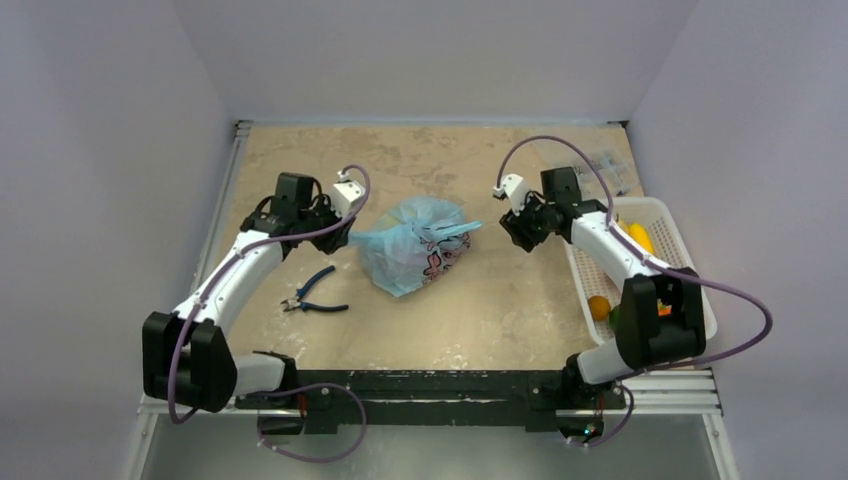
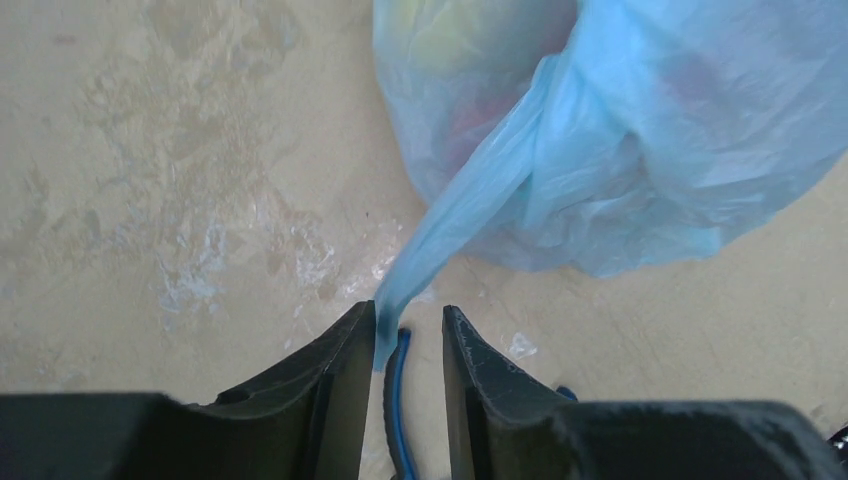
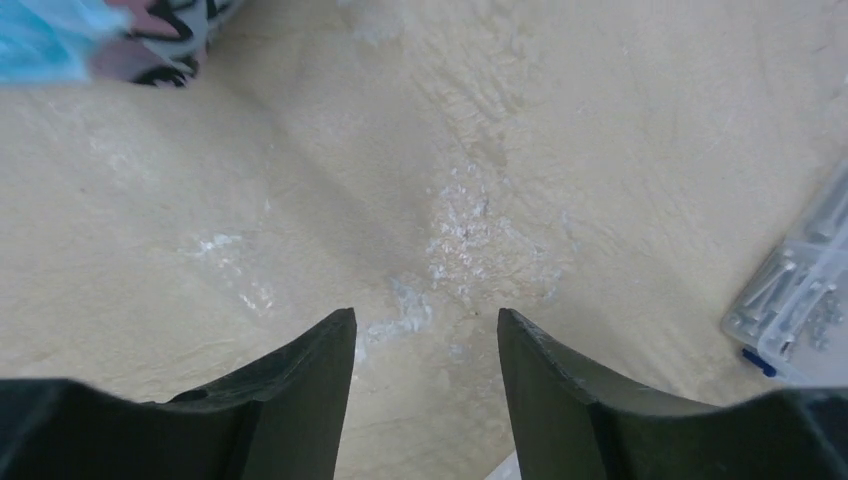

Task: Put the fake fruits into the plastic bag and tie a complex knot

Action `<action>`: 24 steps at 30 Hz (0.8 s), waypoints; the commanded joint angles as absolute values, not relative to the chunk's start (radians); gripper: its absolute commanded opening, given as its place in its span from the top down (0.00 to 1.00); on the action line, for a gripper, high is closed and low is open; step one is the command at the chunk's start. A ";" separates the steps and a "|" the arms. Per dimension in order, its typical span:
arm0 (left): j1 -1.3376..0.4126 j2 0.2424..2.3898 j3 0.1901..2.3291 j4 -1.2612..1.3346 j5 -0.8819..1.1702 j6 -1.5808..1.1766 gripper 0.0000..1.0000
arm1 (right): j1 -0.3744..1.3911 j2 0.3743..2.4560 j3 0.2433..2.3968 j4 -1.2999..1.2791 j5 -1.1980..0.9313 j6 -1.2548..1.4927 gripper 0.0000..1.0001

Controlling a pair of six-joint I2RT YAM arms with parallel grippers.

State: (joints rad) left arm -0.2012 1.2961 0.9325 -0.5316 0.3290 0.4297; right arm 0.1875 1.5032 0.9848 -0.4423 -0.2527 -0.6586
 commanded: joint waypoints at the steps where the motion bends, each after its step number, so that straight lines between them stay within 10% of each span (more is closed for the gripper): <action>1: -0.243 1.234 1.025 -0.589 0.450 0.401 0.63 | 0.189 1.434 1.094 -0.502 -0.346 -0.632 0.40; 8: -0.244 1.186 1.178 -0.686 0.521 0.311 0.01 | 0.181 1.345 1.218 -0.531 -0.391 -0.520 0.09; 18: -0.084 1.413 1.676 -1.012 0.503 0.022 0.00 | 0.053 1.416 1.442 -0.444 -0.448 0.024 0.01; 24: -0.029 1.444 1.582 -1.006 0.338 0.016 0.00 | -0.032 1.442 1.317 -0.350 -0.432 0.158 0.01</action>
State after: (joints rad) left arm -0.0452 1.4231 1.6474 -0.9237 0.4522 0.0757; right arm -0.0010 1.4319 1.3960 -0.4095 -0.4347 0.0029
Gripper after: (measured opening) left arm 0.998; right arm 0.987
